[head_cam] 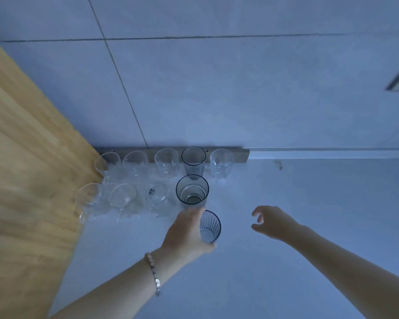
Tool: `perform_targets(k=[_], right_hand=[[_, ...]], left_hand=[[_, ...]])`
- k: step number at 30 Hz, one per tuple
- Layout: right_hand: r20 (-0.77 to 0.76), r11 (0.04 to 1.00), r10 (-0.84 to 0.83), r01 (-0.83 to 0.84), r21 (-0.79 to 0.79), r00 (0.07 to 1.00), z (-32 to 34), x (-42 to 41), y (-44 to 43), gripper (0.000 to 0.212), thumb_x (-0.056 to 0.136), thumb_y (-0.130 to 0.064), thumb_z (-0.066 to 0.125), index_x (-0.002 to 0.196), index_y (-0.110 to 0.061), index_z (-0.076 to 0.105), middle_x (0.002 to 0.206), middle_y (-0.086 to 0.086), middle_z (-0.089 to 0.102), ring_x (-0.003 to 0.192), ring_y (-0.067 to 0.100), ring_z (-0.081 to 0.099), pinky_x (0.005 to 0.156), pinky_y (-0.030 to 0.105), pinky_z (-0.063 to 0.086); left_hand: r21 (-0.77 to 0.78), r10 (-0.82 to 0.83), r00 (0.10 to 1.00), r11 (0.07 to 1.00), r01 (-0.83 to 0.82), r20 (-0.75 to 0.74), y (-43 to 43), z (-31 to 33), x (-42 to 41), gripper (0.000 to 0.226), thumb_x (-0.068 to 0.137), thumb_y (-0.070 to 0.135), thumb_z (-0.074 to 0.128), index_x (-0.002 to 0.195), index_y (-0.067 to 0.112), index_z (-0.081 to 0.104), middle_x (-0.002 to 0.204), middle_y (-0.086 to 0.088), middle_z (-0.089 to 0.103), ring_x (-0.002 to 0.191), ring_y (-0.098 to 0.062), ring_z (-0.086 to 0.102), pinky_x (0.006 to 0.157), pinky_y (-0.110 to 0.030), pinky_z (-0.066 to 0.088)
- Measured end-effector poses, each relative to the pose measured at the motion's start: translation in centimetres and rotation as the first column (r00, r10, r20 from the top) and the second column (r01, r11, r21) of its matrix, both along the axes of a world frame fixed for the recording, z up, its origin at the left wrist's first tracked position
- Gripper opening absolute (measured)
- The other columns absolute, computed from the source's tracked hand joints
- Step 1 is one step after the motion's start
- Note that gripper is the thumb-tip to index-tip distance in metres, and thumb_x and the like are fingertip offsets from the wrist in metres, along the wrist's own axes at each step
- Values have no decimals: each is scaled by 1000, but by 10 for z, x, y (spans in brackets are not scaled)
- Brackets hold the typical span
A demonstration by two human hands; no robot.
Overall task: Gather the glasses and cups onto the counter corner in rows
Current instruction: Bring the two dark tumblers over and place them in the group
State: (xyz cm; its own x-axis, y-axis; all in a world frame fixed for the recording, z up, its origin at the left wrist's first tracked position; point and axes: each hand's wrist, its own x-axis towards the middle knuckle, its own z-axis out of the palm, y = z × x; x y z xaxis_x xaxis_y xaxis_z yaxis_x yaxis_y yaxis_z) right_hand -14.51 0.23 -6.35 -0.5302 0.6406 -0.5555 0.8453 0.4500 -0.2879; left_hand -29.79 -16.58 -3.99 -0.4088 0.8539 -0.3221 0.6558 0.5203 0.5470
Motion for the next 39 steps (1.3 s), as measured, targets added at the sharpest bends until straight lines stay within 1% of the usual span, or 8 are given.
perform_targets(k=[6, 11, 18, 23, 27, 32, 35, 39], right_hand=[[-20, 993, -120, 120, 10, 993, 8, 57, 26, 32, 89, -26, 56, 120, -18, 58, 94, -3, 63, 112, 16, 57, 91, 24, 44], [-72, 987, -161, 161, -4, 984, 6, 81, 32, 28, 90, -24, 54, 117, -19, 60, 111, -1, 68, 108, 17, 60, 84, 22, 43], [-80, 993, -116, 114, -32, 990, 0, 95, 31, 28, 90, -26, 53, 117, -21, 60, 112, -2, 68, 108, 16, 60, 86, 23, 44], [-77, 994, -97, 92, -61, 992, -2, 96, 25, 29, 90, -28, 52, 118, -22, 59, 113, -3, 66, 107, 16, 60, 89, 25, 45], [-52, 996, -70, 67, -63, 996, -3, 96, 19, 30, 92, -28, 51, 120, -22, 57, 116, -3, 65, 111, 14, 58, 92, 26, 44], [-8, 996, -69, 69, -60, 998, 3, 93, 8, 32, 91, -29, 51, 123, -22, 55, 119, -2, 63, 113, 16, 57, 95, 28, 43], [30, 995, -93, 95, -39, 995, 10, 95, -1, 34, 91, -31, 50, 124, -23, 54, 124, -1, 60, 115, 17, 56, 96, 29, 43], [70, 992, -127, 127, 7, 989, 25, 109, -23, 35, 93, -30, 49, 126, -21, 52, 128, 0, 58, 119, 18, 53, 99, 30, 42]], left_hand=[[-76, -111, 983, 992, 101, -146, 86, 2, 31, 64, 72, 36, 73, 122, 8, 43, 122, -9, 48, 115, -26, 47, 89, -35, 44], [-137, -136, 953, 985, 102, -270, 122, -9, 35, 55, 74, 31, 70, 114, 4, 45, 120, -13, 48, 111, -30, 49, 83, -34, 44], [-163, -164, 898, 981, 106, -408, 136, -12, 27, 59, 76, 36, 67, 118, 1, 45, 123, -15, 51, 113, -32, 52, 90, -38, 44], [-178, -197, 868, 976, 128, -455, 129, -19, 23, 81, 79, 39, 64, 140, 1, 28, 138, -13, 44, 125, -30, 47, 103, -37, 39], [-186, -205, 871, 973, 134, -445, 128, -19, 20, 82, 79, 38, 65, 143, 3, 25, 143, -13, 39, 130, -29, 43, 106, -37, 37], [-180, -296, 828, 954, 238, -475, 109, -6, 36, 80, 86, 35, 59, 148, 9, 15, 157, -16, 12, 145, -30, 16, 119, -36, 16], [-96, -390, 809, 916, 390, -440, 92, 9, 48, 50, 88, 25, 51, 134, 8, 40, 139, -11, 41, 132, -28, 36, 107, -35, 33], [-240, -479, 847, 871, 428, -231, 71, 19, 54, 29, 90, 28, 47, 114, 12, 55, 121, -4, 59, 114, -25, 55, 90, -32, 44]])
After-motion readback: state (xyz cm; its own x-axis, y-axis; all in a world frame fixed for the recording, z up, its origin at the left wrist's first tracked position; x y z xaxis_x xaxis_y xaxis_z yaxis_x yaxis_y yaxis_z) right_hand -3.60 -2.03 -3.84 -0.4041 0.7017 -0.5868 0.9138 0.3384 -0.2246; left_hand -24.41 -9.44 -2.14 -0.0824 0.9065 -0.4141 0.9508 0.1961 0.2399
